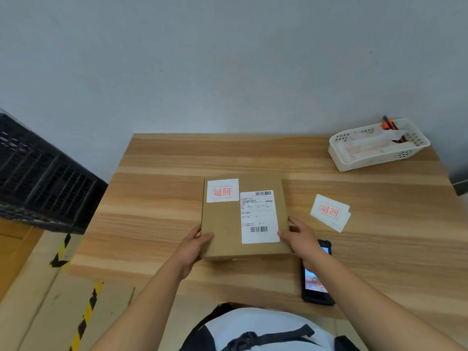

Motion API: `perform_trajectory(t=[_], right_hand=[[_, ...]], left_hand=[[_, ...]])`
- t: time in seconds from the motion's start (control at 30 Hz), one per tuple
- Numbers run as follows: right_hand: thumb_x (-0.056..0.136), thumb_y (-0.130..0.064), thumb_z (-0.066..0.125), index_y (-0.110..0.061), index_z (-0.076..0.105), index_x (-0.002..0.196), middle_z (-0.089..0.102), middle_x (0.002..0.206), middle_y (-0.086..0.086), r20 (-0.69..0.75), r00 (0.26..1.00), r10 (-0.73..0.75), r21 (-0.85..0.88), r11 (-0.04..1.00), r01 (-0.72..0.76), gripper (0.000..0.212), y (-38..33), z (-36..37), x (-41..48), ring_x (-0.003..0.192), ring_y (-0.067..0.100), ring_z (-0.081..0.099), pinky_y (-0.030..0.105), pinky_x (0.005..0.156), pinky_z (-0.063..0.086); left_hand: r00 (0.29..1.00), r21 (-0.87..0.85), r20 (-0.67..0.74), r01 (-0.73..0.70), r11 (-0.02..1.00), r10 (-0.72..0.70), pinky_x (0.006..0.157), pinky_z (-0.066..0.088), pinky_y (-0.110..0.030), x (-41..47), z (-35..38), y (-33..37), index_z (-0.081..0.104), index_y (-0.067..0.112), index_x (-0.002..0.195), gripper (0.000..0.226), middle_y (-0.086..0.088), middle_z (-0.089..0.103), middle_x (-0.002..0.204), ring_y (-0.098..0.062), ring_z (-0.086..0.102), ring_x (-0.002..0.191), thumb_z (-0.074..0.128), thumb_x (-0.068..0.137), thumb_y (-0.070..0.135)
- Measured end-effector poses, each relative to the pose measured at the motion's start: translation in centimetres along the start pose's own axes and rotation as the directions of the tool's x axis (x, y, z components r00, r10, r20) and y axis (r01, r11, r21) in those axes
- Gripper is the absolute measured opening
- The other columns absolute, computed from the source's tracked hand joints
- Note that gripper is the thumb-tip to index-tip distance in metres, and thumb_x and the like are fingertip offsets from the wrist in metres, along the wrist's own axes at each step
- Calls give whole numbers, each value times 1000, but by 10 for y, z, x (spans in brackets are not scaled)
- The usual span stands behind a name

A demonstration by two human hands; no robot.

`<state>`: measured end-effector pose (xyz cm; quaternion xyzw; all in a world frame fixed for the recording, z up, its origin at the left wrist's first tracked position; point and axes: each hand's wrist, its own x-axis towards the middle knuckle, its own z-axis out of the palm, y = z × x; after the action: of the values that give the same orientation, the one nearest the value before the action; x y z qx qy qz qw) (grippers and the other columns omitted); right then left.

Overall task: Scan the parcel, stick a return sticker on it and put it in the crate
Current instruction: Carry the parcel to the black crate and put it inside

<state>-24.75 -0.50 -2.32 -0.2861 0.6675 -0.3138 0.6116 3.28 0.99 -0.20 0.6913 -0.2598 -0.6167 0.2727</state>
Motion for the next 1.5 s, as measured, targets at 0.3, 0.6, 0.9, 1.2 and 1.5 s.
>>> perform_trajectory(t=[0.3,0.6,0.9,1.2,1.5], right_hand=[[89,1,64,-23,53,141,68,121,2,89,992,-93,14,996,92,59,-5,-2,-11,106,20,66,40,93,55],[88,5,66,-28,57,133,65,119,-2,308,928,-209,-21,974,227,56,-38,33,-33,98,6,63,31,82,52],[99,-2,51,-34,65,113,74,85,-35,361,901,-239,39,970,242,37,-75,91,-83,75,-14,68,30,78,49],[96,2,55,-31,68,113,78,92,-23,486,820,-301,-9,937,349,40,-80,207,-159,80,-5,72,36,83,51],[94,3,55,-36,78,98,80,102,-13,628,733,-262,-82,914,396,46,-66,332,-213,89,1,75,34,80,52]], left_hand=[[993,-97,-75,-100,990,93,85,51,-31,-43,-4,-19,46,29,142,51,0,66,129,-16,63,112,60,95,13],[969,-212,-201,-188,959,145,103,46,-37,-100,-50,-39,45,36,138,46,3,71,123,-19,60,120,60,96,25],[942,-303,-256,-290,908,215,103,47,-45,-145,-116,-52,52,45,133,40,6,63,132,-21,58,122,60,94,38],[903,-422,-350,-389,819,249,99,48,-40,-201,-231,-100,52,37,135,45,0,65,132,-21,59,123,61,92,31],[840,-466,-474,-493,735,263,97,49,-40,-251,-323,-164,54,31,134,42,3,72,119,-18,63,117,60,92,26]])
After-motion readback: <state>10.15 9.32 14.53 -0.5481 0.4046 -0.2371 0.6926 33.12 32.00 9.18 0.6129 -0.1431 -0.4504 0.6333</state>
